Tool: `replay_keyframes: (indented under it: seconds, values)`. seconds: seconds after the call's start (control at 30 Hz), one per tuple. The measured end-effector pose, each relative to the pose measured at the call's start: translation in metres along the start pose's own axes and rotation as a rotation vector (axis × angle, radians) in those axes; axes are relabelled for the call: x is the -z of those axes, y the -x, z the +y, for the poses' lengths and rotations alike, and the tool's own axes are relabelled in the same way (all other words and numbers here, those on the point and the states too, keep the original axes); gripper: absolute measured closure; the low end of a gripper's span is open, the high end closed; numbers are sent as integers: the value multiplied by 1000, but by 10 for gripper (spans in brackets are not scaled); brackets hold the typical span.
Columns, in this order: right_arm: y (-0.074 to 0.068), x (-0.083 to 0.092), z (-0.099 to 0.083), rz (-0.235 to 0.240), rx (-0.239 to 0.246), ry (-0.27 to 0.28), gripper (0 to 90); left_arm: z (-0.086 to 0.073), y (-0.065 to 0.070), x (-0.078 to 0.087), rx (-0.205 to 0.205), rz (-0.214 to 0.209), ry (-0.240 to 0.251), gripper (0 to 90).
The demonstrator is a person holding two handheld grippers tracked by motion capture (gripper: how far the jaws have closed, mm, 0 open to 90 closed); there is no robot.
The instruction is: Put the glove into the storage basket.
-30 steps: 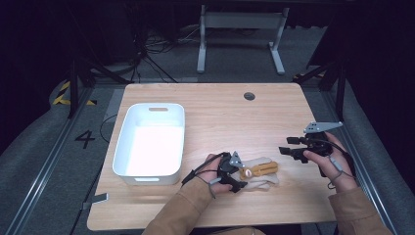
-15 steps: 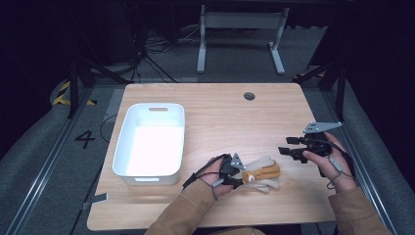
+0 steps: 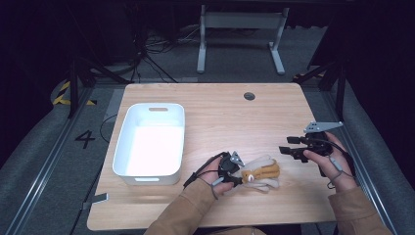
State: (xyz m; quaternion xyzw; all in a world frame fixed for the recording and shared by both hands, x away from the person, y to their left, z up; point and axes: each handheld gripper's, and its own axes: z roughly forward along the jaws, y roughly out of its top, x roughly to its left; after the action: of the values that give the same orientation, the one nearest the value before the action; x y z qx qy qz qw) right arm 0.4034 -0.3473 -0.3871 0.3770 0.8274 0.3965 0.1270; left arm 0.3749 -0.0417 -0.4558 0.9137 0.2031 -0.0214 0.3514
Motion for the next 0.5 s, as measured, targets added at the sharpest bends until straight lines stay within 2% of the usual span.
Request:
replay_keyframes:
  seconds: [0.13,0.37,0.5]
  values:
    - [1,0,0,0,0,5,400,0,1,1,28,3,8,756]
    - [1,1,0,0,-1,3,400,1,1,3,31,7,18,756]
    - [2,1,0,-3,-5,3,400,2,3,6,52,7,30,756]
